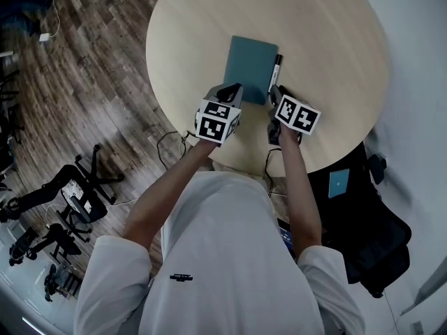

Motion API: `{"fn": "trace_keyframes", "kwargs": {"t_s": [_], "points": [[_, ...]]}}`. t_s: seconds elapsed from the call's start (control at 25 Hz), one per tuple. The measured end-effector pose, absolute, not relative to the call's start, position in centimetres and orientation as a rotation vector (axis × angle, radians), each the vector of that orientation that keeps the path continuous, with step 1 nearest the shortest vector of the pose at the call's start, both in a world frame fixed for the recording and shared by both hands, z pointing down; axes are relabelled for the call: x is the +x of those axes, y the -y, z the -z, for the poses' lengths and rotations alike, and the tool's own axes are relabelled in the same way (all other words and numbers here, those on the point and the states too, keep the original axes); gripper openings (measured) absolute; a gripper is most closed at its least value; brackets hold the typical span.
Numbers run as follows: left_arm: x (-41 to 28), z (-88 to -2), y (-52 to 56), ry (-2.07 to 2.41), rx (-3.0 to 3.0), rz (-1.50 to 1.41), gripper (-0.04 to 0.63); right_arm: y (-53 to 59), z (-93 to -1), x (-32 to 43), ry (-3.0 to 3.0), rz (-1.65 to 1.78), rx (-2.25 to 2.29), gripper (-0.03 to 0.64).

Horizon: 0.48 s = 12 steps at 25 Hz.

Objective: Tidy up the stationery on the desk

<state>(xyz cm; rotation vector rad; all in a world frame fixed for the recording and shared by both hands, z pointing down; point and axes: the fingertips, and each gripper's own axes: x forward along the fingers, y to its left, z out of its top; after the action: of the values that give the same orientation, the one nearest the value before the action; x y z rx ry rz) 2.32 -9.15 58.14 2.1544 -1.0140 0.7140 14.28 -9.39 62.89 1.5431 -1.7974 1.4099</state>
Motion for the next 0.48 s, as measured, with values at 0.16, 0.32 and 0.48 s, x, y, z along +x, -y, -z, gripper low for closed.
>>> {"fn": "trace_keyframes", "kwargs": {"t_s": [0.16,0.32,0.48], "points": [[1.5,-56.6,8.0,1.013,2.174,-0.697,0.025,8.0,-60.9,14.2,1.802,-1.365,1.591,0.092],[0.5,-55.1,6.4,1.008,2.192,-0.678,0.025,6.1,-59.0,13.5,1.792,-1.258,1.616,0.091],[-0.2,-53.3,5.0,0.999,2.215,-0.641,0.025,4.4,-56.7,11.7,1.854,-1.234,1.617,0.086]]}}
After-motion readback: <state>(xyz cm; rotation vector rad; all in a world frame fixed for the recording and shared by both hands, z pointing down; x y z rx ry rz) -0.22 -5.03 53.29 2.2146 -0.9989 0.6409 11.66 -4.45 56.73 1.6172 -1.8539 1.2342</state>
